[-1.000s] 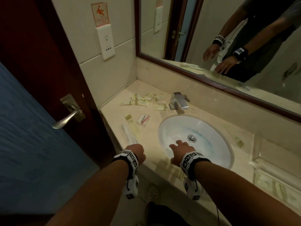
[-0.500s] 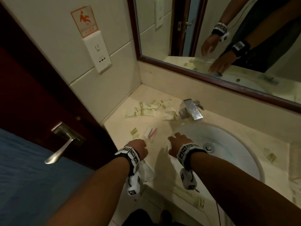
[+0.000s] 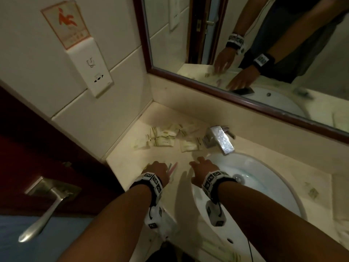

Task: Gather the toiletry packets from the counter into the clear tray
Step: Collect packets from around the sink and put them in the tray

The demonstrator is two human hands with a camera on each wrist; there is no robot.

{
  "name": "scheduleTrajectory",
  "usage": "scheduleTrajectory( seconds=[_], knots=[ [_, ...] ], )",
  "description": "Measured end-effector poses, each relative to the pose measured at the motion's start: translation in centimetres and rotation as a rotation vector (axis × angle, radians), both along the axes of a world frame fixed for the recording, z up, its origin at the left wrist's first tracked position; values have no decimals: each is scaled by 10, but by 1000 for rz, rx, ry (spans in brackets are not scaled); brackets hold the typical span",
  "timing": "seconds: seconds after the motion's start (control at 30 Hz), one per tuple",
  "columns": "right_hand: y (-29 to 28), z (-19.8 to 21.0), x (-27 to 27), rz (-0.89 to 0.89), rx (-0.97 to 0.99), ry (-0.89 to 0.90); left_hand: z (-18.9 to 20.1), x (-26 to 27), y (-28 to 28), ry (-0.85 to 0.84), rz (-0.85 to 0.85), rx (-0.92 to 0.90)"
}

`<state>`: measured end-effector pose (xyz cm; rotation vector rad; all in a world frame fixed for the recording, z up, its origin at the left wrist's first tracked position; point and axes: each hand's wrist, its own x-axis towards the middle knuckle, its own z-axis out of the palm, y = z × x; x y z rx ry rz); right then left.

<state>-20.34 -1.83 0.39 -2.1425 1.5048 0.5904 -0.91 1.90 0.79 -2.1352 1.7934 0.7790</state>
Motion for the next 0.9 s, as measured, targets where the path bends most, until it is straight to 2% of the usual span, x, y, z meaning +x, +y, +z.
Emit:
scheduleTrajectory(
  seconds=[0.23,0.53,0.73,0.9],
  knots=[
    [-41,-8,19,-21,-9,-9,-35,0,-28,15,65,-56],
    [-91,-24,30,-124,41,-6,-50,0,-55,-22,-10,4],
    [-94,-34,31,-105,25,-11,-56,-1,-58,24,10,18],
    [-85,-31,32,-60,-70,4,-54,-2,-62,45,-3,16]
  ],
)
